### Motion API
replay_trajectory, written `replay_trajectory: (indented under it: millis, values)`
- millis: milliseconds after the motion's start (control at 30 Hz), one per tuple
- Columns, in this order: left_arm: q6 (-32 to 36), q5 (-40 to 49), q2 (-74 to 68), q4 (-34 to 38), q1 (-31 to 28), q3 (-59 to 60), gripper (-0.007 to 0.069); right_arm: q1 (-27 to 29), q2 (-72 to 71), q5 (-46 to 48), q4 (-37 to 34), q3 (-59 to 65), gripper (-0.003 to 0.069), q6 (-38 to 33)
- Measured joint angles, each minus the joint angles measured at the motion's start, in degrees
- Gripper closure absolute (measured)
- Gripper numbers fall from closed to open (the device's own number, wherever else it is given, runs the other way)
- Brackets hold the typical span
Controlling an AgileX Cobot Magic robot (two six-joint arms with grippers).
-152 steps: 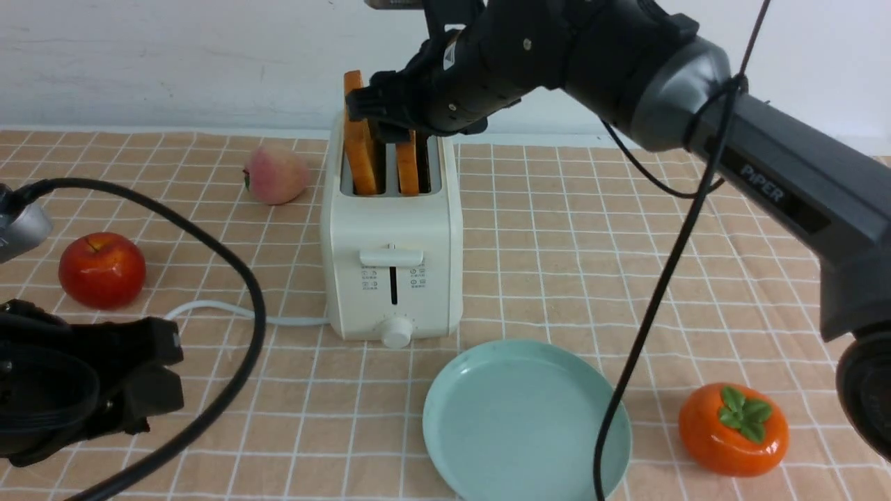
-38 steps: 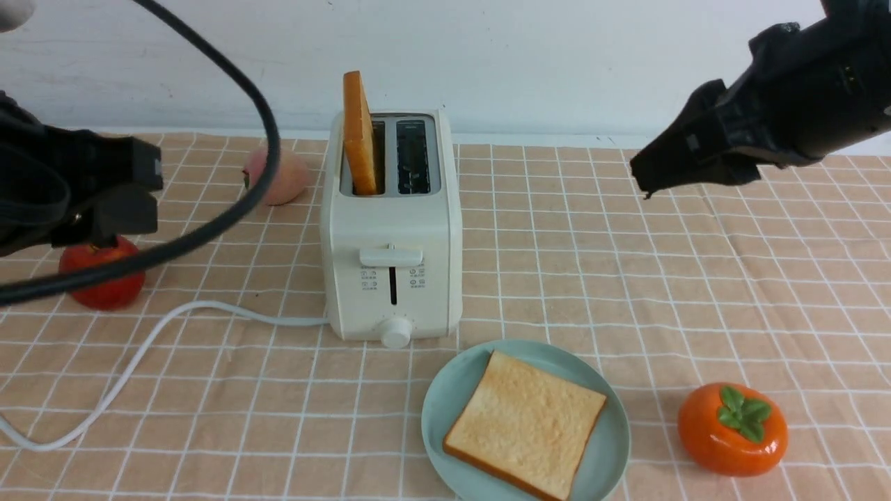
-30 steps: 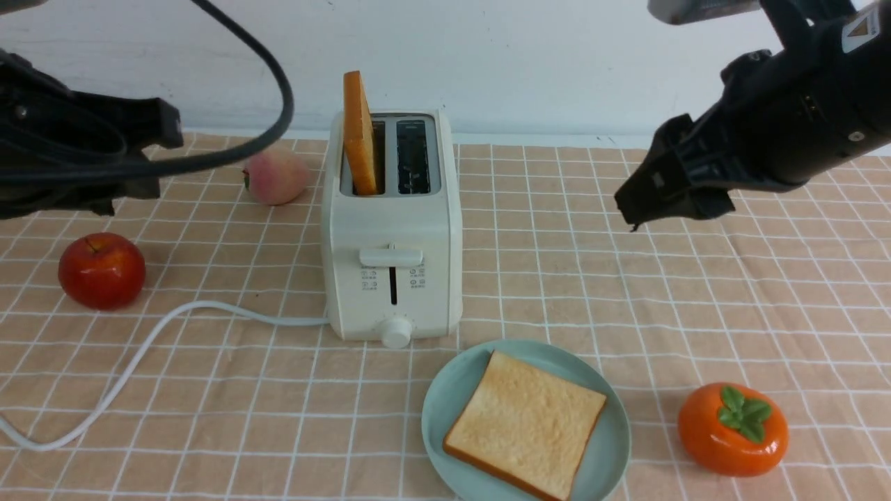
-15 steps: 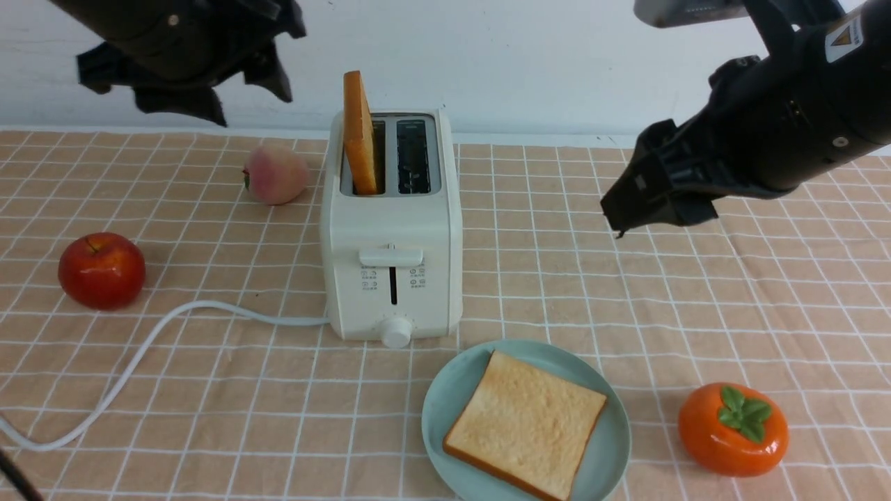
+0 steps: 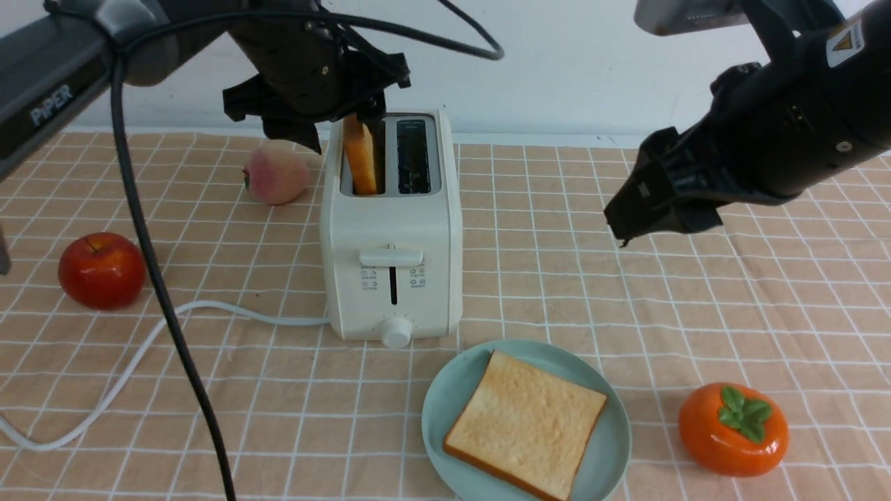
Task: Take toasted bread from bread machine on light coffee tablecloth place on plate.
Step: 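Reach for a toast slice standing in the toaster with the left gripper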
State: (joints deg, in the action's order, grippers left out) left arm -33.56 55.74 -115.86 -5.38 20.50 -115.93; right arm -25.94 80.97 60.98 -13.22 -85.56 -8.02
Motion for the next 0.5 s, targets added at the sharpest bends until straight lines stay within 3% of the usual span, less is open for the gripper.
replay_trajectory:
  millis: [133,200,233,267,333,500]
  values:
    - [3.33,0.05,-1.36,-0.11,0.0,-0.08,0.019,0.0,0.0,0.0,0.0,0.0,0.0174,0.0]
    - [6.17,0.0,-1.3,0.65,0.0,-0.16,0.0316,0.0,0.0,0.0,0.04,0.0,0.018,0.0]
    - [6.48,0.0,-1.25,0.8,0.0,-0.23,0.0329,0.0,0.0,0.0,0.13,0.0,0.0181,0.0]
    - [7.33,0.0,-0.8,1.34,0.0,-0.28,0.0432,0.0,0.0,0.0,0.46,0.0,0.0189,0.0]
    - [8.03,0.05,-0.12,1.72,0.0,-0.28,0.0528,0.0,0.0,0.0,0.91,0.0,0.0198,0.0]
    - [9.03,1.33,7.13,0.78,0.0,-0.28,0.0529,0.0,0.0,0.0,3.21,0.0,0.0246,0.0]
